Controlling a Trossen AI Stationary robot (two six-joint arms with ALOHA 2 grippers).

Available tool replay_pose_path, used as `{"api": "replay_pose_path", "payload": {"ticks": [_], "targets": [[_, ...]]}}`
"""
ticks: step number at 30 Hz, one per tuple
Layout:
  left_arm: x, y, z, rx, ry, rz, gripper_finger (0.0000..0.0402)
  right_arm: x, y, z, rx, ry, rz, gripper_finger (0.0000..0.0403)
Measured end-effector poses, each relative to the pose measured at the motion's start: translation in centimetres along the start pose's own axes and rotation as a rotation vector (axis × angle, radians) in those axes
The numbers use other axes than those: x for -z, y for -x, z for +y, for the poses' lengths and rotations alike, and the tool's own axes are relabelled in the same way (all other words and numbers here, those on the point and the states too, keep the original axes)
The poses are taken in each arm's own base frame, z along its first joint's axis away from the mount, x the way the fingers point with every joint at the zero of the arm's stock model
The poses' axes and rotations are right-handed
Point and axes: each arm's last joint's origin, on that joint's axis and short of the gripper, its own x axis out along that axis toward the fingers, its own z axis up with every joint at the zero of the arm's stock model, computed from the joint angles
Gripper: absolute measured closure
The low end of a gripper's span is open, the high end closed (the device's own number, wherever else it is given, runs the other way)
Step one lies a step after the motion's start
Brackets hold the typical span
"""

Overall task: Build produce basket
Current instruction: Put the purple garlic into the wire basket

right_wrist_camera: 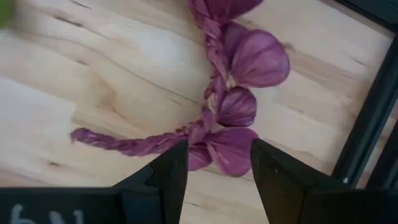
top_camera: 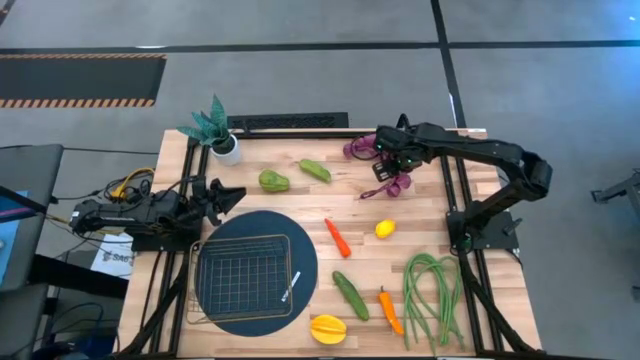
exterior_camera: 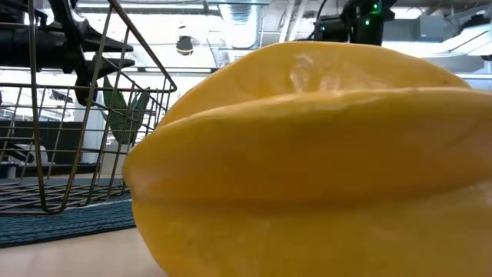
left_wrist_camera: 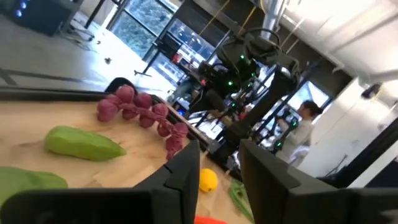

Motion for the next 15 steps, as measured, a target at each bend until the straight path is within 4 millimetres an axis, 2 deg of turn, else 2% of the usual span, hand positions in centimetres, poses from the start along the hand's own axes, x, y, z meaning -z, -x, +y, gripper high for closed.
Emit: {"api": "replay_pose_path", "payload": {"ticks": [5,12,15], "targets": [[-3.0,0.0,-2.0,-0.04,-0.189,-0.029,0.0299,-0.2,-1.4,0.3,-0.044,-0.026,-0.054,0.0211],[-6.7,-0.8,-4.7,-0.272,-0.375,0.149,0.0299,-0.1,-3.1,-0.6,-0.028,-0.049,-0.044,0.0207],[-8.1,-1.5,-5.9,-0.306,-0.434,0.167,0.0299,0.5,-4.2,-1.0,-0.009,-0.055,-0.022,0.0209]]}}
